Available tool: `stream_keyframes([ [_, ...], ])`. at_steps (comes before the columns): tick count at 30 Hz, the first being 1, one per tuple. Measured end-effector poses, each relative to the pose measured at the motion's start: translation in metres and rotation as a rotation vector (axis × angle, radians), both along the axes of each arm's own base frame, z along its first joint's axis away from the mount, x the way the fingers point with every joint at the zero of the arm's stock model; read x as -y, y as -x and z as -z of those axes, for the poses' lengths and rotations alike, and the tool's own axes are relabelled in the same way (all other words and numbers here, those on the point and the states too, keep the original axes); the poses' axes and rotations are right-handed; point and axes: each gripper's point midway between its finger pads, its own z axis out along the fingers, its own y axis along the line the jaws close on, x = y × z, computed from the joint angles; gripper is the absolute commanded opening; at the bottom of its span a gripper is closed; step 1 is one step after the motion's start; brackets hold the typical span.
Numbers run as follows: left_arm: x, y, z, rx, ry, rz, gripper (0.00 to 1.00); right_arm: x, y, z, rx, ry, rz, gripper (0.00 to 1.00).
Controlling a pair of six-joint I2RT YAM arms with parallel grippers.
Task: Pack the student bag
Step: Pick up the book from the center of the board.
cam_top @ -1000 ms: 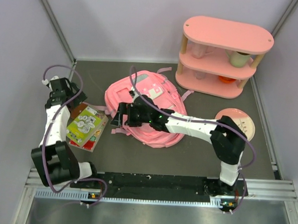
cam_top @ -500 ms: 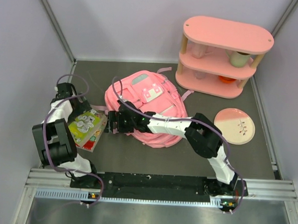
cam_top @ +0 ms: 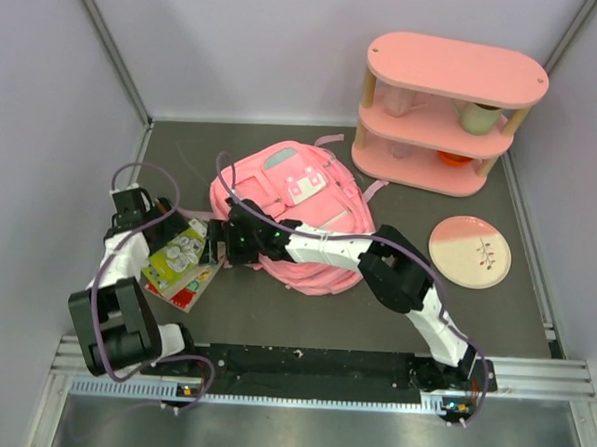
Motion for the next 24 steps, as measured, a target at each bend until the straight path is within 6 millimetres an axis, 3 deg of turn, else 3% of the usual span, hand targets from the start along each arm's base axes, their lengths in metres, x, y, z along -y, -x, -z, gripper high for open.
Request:
stream_keyframes([
  [6, 0.030, 0.022, -0.006, 0.061, 0.085, 0.035, 0.82, -0.011, 0.002, 0.001, -0.038, -0.024, -0.010, 0.94],
  [13, 0.034, 0.025, -0.007, 0.067, 0.101, 0.038, 0.83, -0.014, 0.003, 0.003, -0.106, -0.039, 0.010, 0.94],
  [19, 0.020, 0.024, -0.022, 0.025, 0.047, -0.012, 0.85, -0.014, 0.000, 0.001, -0.128, -0.045, 0.036, 0.94],
  [24, -0.013, 0.004, -0.051, 0.084, -0.099, -0.081, 0.86, -0.015, 0.002, 0.001, -0.135, -0.047, 0.030, 0.94],
])
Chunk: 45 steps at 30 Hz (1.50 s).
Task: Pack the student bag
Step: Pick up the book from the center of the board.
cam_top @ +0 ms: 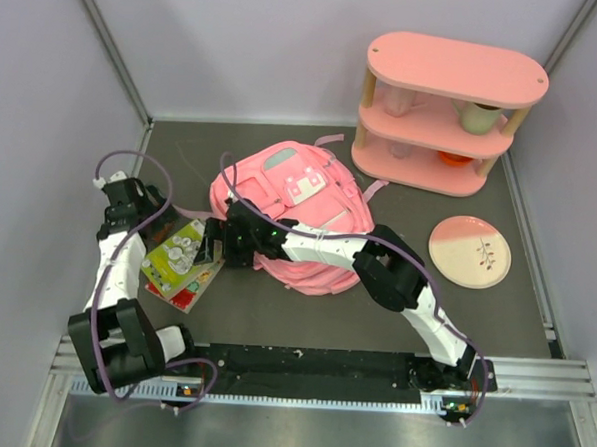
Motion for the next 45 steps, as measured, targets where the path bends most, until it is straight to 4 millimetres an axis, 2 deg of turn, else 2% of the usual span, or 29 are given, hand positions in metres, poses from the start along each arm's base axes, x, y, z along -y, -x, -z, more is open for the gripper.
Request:
stream_keyframes([
  [3, -0.015, -0.004, 0.005, -0.014, -0.056, -0.035, 0.87, 0.000, 0.002, 0.001, -0.005, -0.003, -0.008, 0.94],
  [6, -0.023, -0.005, 0.027, -0.080, -0.071, -0.057, 0.87, 0.000, 0.002, 0.001, -0.006, -0.003, -0.009, 0.94],
  [10, -0.021, -0.003, 0.064, -0.189, -0.030, -0.053, 0.87, 0.000, 0.001, 0.001, -0.006, -0.003, -0.008, 0.94],
  [13, -0.017, -0.001, 0.081, -0.232, 0.008, -0.048, 0.85, 0.001, 0.001, 0.001, -0.007, 0.000, -0.004, 0.94],
  [20, 0.006, 0.004, 0.087, -0.194, 0.113, -0.019, 0.84, -0.001, -0.001, 0.010, -0.034, 0.027, 0.014, 0.94],
  [25, 0.014, 0.011, 0.076, -0.123, 0.151, -0.033, 0.80, 0.000, -0.005, 0.017, -0.068, 0.052, 0.024, 0.86],
  [29, 0.027, 0.018, 0.066, -0.072, 0.177, 0.001, 0.78, 0.004, -0.013, 0.017, -0.079, 0.059, 0.031, 0.84],
  [33, 0.039, 0.031, 0.065, -0.054, 0.209, 0.018, 0.77, 0.010, -0.041, 0.012, -0.076, 0.048, 0.041, 0.84],
  [35, 0.046, 0.037, 0.068, -0.054, 0.237, 0.026, 0.76, 0.012, -0.061, 0.008, -0.069, 0.024, 0.046, 0.85],
  [38, 0.056, 0.039, 0.068, -0.049, 0.280, 0.047, 0.76, 0.019, -0.083, 0.006, -0.059, -0.003, 0.047, 0.88],
  [41, 0.061, 0.039, 0.067, -0.041, 0.305, 0.056, 0.75, 0.024, -0.084, 0.007, -0.048, -0.012, 0.027, 0.89],
  [45, 0.066, 0.039, 0.066, -0.037, 0.337, 0.059, 0.74, 0.036, -0.067, 0.015, -0.048, 0.017, 0.004, 0.89],
])
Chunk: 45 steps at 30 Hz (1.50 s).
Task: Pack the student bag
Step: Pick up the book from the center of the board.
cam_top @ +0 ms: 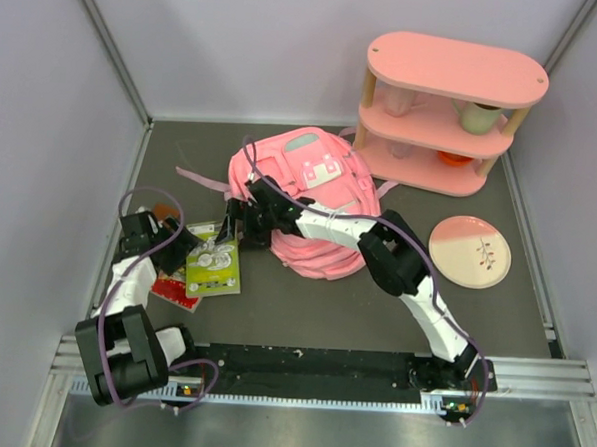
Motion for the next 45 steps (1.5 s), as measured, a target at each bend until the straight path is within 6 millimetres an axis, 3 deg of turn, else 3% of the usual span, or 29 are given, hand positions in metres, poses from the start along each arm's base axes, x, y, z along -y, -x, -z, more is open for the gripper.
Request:
stream_keyframes([
  [6, 0.005, 0.001, -0.001, 0.007, 0.023, 0.006, 0.74, 0.006, 0.025, 0.007, -0.018, 0.017, -0.045, 0.86],
  [14, 0.008, 0.001, 0.000, 0.015, 0.035, 0.014, 0.73, 0.001, 0.043, 0.011, -0.073, -0.029, -0.072, 0.78],
  [17, 0.008, 0.001, 0.000, 0.022, 0.038, 0.018, 0.73, 0.000, 0.045, 0.014, -0.089, -0.052, -0.071, 0.67],
  [18, 0.008, 0.000, 0.000, 0.025, 0.037, 0.019, 0.73, 0.000, 0.046, 0.015, -0.092, -0.061, -0.068, 0.56],
  [20, 0.008, 0.000, 0.001, 0.026, 0.037, 0.019, 0.73, 0.002, 0.046, 0.017, -0.093, -0.070, -0.063, 0.49],
  [24, 0.009, 0.000, 0.000, 0.035, 0.037, 0.024, 0.73, 0.010, 0.050, 0.020, -0.100, -0.071, -0.047, 0.03],
  [31, 0.014, 0.006, -0.009, 0.050, 0.036, 0.039, 0.77, 0.021, 0.051, 0.003, -0.078, -0.123, -0.035, 0.00],
  [34, 0.011, 0.008, -0.023, 0.075, 0.005, 0.036, 0.82, 0.026, 0.054, 0.002, -0.075, -0.131, -0.045, 0.00],
  [38, 0.003, 0.003, -0.069, 0.189, -0.079, 0.029, 0.90, 0.035, 0.062, -0.011, -0.055, -0.151, -0.083, 0.00],
  [42, 0.002, -0.002, -0.123, 0.352, -0.157, 0.052, 0.94, 0.050, 0.073, -0.037, -0.002, -0.180, -0.124, 0.00],
  [45, 0.012, -0.004, -0.147, 0.440, -0.163, 0.120, 0.99, 0.063, 0.082, -0.069, 0.045, -0.233, -0.157, 0.00],
])
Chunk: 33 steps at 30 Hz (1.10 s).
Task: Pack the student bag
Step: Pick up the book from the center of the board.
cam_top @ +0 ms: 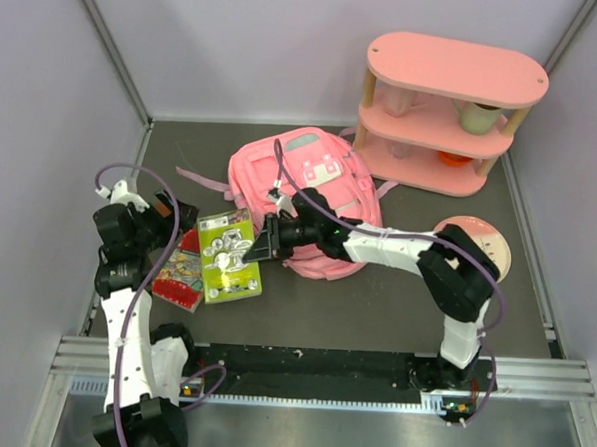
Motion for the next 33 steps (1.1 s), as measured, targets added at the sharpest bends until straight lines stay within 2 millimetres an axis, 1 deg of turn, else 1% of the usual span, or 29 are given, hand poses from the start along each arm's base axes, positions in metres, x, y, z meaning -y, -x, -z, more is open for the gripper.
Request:
stream_keyframes([
  [3, 0.018, -0.001, -0.012, 0.052, 0.030, 0.109, 0.99, 0.016, 0.003, -0.029, 0.034, -0.066, -0.012, 0.00],
  [6, 0.040, -0.004, -0.025, 0.114, 0.076, 0.248, 0.99, 0.038, -0.002, -0.048, 0.062, -0.113, 0.002, 0.00],
  [9, 0.062, -0.003, -0.039, 0.174, 0.103, 0.387, 0.99, 0.060, -0.012, -0.055, 0.076, -0.128, 0.037, 0.00],
  [12, 0.094, 0.003, -0.050, 0.221, 0.129, 0.551, 0.99, 0.082, -0.020, -0.057, 0.087, -0.130, 0.070, 0.00],
  [14, 0.117, 0.009, -0.057, 0.254, 0.137, 0.662, 0.99, 0.090, -0.024, -0.058, 0.098, -0.134, 0.080, 0.00],
  [15, 0.126, 0.012, -0.059, 0.266, 0.139, 0.704, 0.99, 0.092, -0.024, -0.061, 0.106, -0.138, 0.079, 0.00],
  [16, 0.139, 0.015, -0.061, 0.279, 0.141, 0.766, 0.99, 0.094, -0.023, -0.063, 0.112, -0.145, 0.073, 0.00],
  [19, 0.161, 0.019, -0.059, 0.279, 0.158, 0.865, 0.99, 0.101, -0.015, -0.076, 0.140, -0.170, 0.054, 0.00],
  [21, 0.164, 0.018, -0.057, 0.277, 0.164, 0.882, 0.99, 0.106, -0.010, -0.082, 0.158, -0.180, 0.051, 0.00],
  [27, 0.163, 0.012, -0.064, 0.307, 0.144, 0.864, 0.99, 0.120, -0.005, -0.085, 0.195, -0.148, 0.063, 0.00],
  [33, 0.160, 0.007, -0.081, 0.342, 0.108, 0.848, 0.99, 0.134, -0.001, -0.094, 0.263, -0.137, 0.098, 0.00],
])
